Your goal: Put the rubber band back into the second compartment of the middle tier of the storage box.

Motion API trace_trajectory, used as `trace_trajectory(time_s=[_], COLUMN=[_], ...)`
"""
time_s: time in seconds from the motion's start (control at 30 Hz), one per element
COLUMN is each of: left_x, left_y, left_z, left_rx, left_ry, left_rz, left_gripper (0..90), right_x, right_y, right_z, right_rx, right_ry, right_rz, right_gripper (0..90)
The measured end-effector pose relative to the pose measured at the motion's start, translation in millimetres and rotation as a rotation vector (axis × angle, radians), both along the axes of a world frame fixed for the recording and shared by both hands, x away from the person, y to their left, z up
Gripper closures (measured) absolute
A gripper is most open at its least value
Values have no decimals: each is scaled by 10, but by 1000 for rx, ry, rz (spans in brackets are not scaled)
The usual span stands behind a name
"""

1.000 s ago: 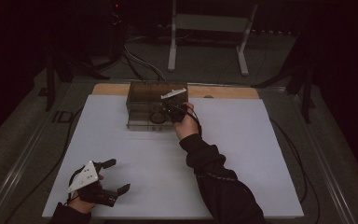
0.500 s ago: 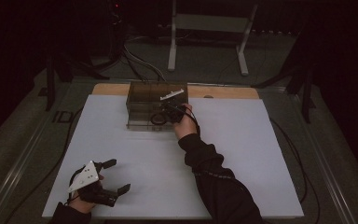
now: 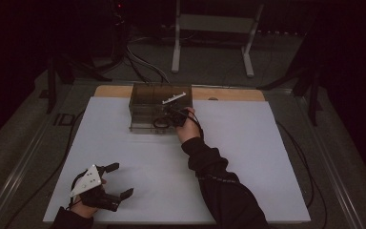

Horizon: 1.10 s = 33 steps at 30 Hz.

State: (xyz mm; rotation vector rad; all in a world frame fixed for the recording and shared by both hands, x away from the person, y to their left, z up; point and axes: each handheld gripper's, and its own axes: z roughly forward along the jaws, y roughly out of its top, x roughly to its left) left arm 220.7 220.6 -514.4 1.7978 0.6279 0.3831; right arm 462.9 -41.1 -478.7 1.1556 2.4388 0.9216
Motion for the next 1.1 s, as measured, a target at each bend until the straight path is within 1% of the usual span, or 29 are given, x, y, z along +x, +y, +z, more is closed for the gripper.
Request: trace_trajectory(time_s=[0.07,0.13,0.23,0.3,0.4,0.73,0.93,1.1], left_x=[1,-3,3,-3,2,0,3,4], left_y=[2,2,3,2,2,4,-5,1], left_z=[0,0,0,-1,0,-4,-5,-4], left_rx=[-2,-1,-4,0,-1,-2,0,1], left_ry=[2,0,1,0,0,3,3,2], left_rz=[2,2,2,2,1,2,0,1], left_gripper=[2,2,2,2,2,2,2,2], right_x=[3,5,3,-1,-23,-127,-174,-215], right_y=[-3,-10,-12,-18,-12,-7,-12,-4], right_z=[11,21,38,46,61,146,200,226], right_rx=[9,32,51,68,66,67,72,91], right_ry=[-7,-4,3,7,3,-8,-12,-8], right_rz=[-7,-12,-15,-20,-9,33,52,65], right_gripper=[839,824,778,723,684,503,358,245])
